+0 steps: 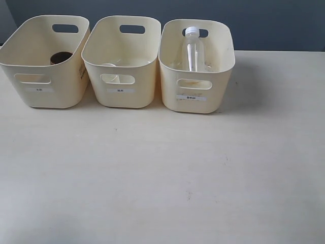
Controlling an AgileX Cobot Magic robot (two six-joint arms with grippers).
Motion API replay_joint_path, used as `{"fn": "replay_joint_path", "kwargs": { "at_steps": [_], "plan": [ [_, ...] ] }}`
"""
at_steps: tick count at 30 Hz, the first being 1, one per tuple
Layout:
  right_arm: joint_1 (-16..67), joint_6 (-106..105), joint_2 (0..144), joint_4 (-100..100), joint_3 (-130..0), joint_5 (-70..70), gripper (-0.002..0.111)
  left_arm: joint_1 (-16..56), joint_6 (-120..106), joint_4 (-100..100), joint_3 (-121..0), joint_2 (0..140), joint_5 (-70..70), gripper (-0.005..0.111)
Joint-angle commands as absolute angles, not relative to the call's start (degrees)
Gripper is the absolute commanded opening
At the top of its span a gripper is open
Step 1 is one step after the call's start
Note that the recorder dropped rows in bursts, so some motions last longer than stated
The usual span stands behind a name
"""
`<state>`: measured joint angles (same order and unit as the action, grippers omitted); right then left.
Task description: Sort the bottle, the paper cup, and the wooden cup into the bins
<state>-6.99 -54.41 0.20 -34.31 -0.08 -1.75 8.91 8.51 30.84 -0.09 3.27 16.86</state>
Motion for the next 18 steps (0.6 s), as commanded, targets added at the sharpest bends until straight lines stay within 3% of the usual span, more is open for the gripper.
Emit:
{"fn": "replay_joint_path", "kwargs": {
  "at_steps": [1,8,18],
  "plan": [
    [-7.3,-50.7,0.0,-31.0,0.0,-4.2,-0.001,9.2,8.6,30.8,0.0,3.1,16.3,0.000],
    [-7.3,-1.3,0.0,1.6,0.0,-5.7,-0.001,9.2,8.6,30.8,0.0,3.1,16.3,0.000],
    [-7.3,0.0,0.0,-0.8,0.0,-6.1,-0.001,9.2,8.6,30.8,0.0,3.1,16.3,0.000]
  ]
}}
